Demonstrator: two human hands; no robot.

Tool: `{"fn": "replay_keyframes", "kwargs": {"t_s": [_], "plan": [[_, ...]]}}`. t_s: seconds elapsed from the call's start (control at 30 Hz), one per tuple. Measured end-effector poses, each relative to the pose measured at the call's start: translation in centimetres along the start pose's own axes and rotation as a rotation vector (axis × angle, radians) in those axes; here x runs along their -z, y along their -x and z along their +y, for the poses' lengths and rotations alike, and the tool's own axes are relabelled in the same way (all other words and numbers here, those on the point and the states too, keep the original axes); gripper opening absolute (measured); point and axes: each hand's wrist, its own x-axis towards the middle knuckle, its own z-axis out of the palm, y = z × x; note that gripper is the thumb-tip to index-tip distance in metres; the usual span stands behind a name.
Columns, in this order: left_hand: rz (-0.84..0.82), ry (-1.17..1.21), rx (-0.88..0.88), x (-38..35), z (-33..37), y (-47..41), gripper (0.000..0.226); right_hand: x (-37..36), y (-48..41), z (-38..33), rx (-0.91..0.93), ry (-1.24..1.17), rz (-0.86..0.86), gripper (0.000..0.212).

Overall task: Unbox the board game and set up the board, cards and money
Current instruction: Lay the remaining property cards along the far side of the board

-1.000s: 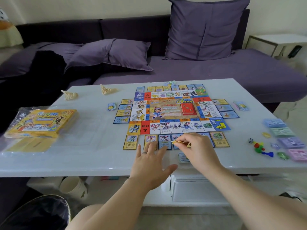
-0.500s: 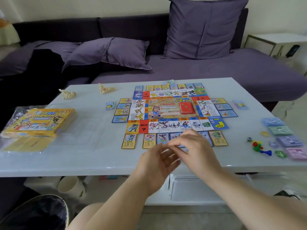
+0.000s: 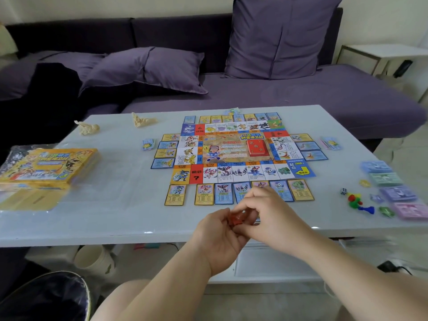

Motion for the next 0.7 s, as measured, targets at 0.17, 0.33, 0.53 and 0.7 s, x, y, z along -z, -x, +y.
{"fn": "replay_keyframes", "kwargs": {"t_s": [0.17, 0.33, 0.53, 0.7], "plan": [[0.008, -0.072, -0.024, 0.3, 0.2, -0.3, 0.038, 1.0, 0.1, 0.1, -0.076, -0.071, -0.017, 0.022], [-0.085, -0.246, -0.022, 0.3, 0.0, -0.2, 0.027, 1.3, -0.2, 0.6, -0.175, -0.047, -0.023, 0.013], [-0.116, -0.421, -0.085, 0.2, -0.2, -0.3, 0.029, 2.5, -0.3, 0.8, -0.308, -0.140, -0.158, 0.007], [-0.078, -0.663, -0.160, 0.3, -0.5, -0.4, 0.025, 3.0, -0.3, 1.0, -0.406, -0.135, -0.333, 0.012]]}}
